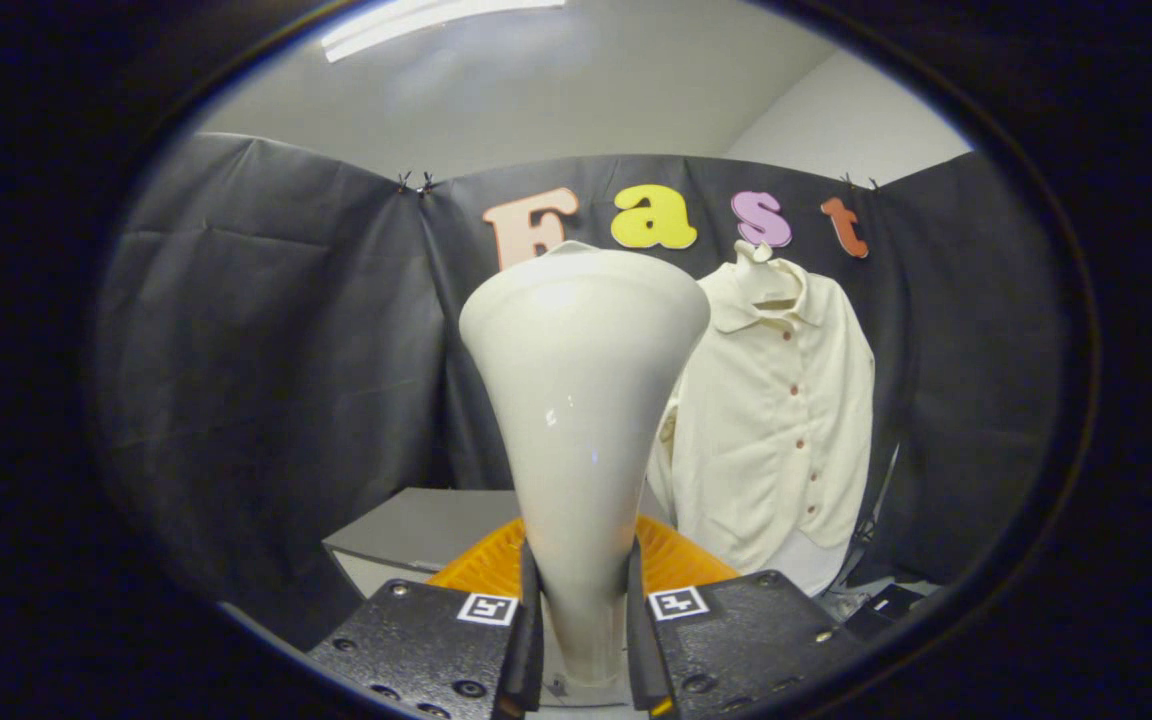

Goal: Iron the clothes twice with a garment steamer, once on the left side and once on the right side.

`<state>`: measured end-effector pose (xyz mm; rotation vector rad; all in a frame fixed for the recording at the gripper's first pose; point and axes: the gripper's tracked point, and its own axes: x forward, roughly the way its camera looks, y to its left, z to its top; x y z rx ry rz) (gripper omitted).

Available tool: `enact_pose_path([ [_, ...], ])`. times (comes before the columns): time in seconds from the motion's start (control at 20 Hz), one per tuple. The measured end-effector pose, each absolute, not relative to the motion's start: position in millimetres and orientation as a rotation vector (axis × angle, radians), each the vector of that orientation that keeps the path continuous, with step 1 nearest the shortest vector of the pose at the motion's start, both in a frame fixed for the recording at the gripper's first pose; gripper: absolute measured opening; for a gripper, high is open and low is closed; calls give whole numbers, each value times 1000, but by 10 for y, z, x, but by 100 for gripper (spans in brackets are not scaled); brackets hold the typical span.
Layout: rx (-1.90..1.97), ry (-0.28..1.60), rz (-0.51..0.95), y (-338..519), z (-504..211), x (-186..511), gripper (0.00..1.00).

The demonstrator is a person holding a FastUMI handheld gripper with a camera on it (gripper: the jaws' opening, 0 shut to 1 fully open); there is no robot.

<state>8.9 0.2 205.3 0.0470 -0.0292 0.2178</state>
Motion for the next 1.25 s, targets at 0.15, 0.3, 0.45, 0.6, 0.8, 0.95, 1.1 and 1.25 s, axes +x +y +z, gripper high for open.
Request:
enact_pose_path([
  [0.15, 26, 15, 217, -60, 1758, -6, 34],
  [0.3, 18, 67, 215, -117, 1447, 5, 34],
  [0.45, 54, 83, 211, -117, 1254, 19, 34],
  [0.6, 69, 113, 200, -148, 1085, 28, 34],
  [0.8, 85, 124, 188, -155, 1009, 61, 34],
  [0.95, 75, 130, 184, -135, 998, 91, 34],
  [1.1, 64, 128, 183, -109, 983, 120, 34],
  [1.25, 61, 137, 189, -50, 979, 160, 34],
])
